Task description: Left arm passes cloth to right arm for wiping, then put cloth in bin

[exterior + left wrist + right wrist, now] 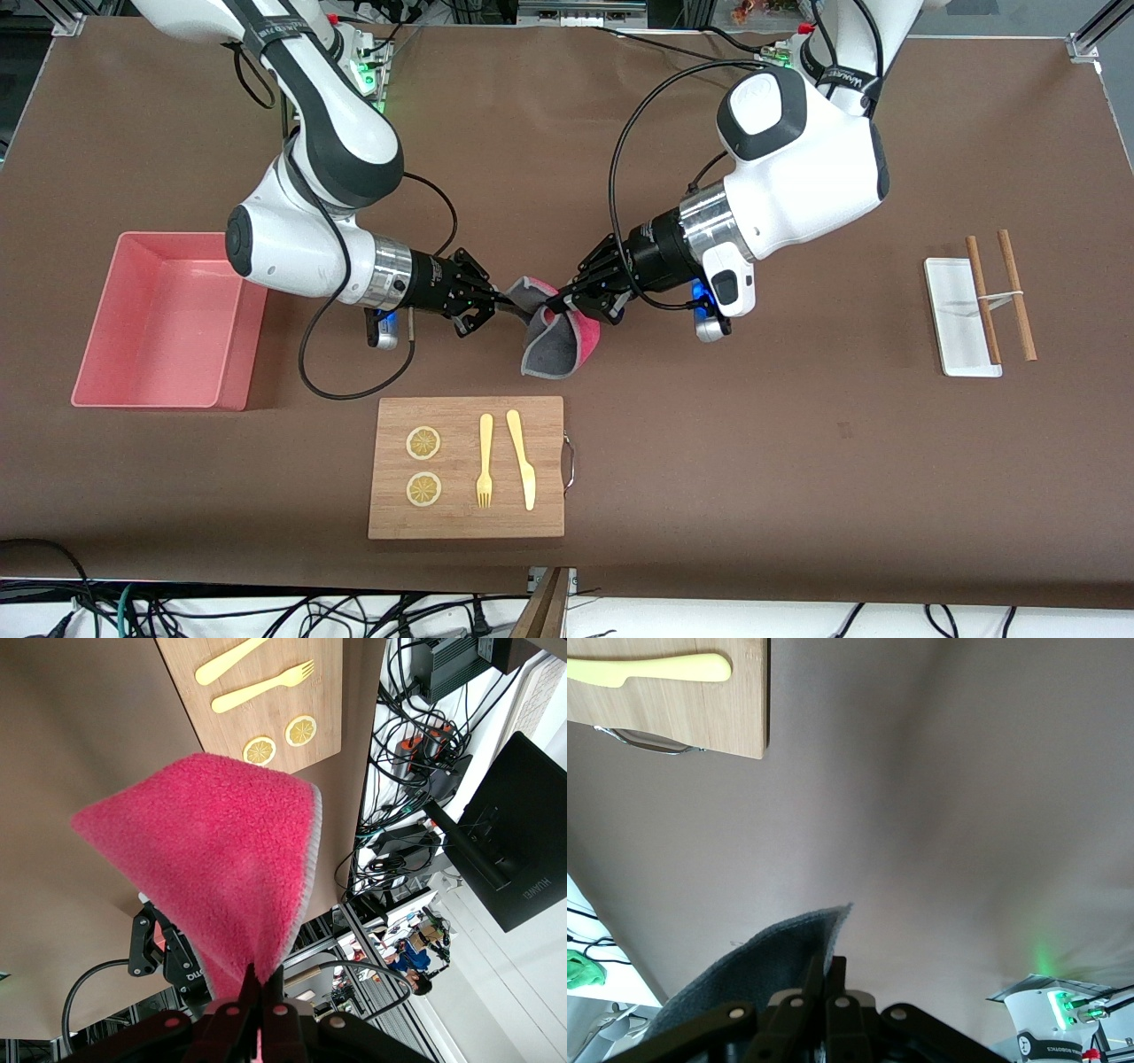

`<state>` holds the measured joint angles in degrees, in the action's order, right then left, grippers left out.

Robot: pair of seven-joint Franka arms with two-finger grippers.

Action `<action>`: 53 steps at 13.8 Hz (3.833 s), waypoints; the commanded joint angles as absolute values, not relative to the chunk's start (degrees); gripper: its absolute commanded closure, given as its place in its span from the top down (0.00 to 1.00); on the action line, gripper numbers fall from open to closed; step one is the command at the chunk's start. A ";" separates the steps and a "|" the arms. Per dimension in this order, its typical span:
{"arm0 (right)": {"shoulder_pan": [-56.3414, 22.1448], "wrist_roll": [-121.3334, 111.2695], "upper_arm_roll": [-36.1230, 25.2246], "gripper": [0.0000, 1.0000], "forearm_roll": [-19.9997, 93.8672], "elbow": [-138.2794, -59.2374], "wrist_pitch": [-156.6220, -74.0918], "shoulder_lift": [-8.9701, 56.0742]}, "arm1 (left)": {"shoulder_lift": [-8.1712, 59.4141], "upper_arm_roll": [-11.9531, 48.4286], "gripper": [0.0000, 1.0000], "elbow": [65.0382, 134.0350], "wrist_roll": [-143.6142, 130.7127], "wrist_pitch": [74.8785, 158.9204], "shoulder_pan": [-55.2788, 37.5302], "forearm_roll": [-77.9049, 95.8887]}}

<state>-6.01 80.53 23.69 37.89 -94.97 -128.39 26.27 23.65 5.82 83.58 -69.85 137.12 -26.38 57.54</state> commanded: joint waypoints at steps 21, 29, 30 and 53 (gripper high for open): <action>-7.38 79.37 24.43 0.00 36.66 -95.62 -126.22 26.72 | 20.92 4.48 1.00 82.27 -70.22 127.29 -23.12 41.71; -9.67 69.90 24.35 0.00 25.86 -101.94 -113.82 28.39 | 19.86 4.48 1.00 82.18 -54.09 110.76 -18.38 21.64; -9.23 67.52 24.00 0.00 24.01 -103.00 -113.82 28.39 | 19.86 4.48 1.00 82.18 -50.92 109.26 -17.76 19.71; -6.06 31.68 7.19 0.00 0.88 -99.67 -106.60 26.89 | -0.88 3.34 1.00 99.75 -0.18 96.68 -0.97 -1.67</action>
<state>-5.56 23.62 3.45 0.00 -99.67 -104.88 26.64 3.68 2.40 93.72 -0.96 94.61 -1.40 -0.48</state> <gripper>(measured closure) 0.982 0.000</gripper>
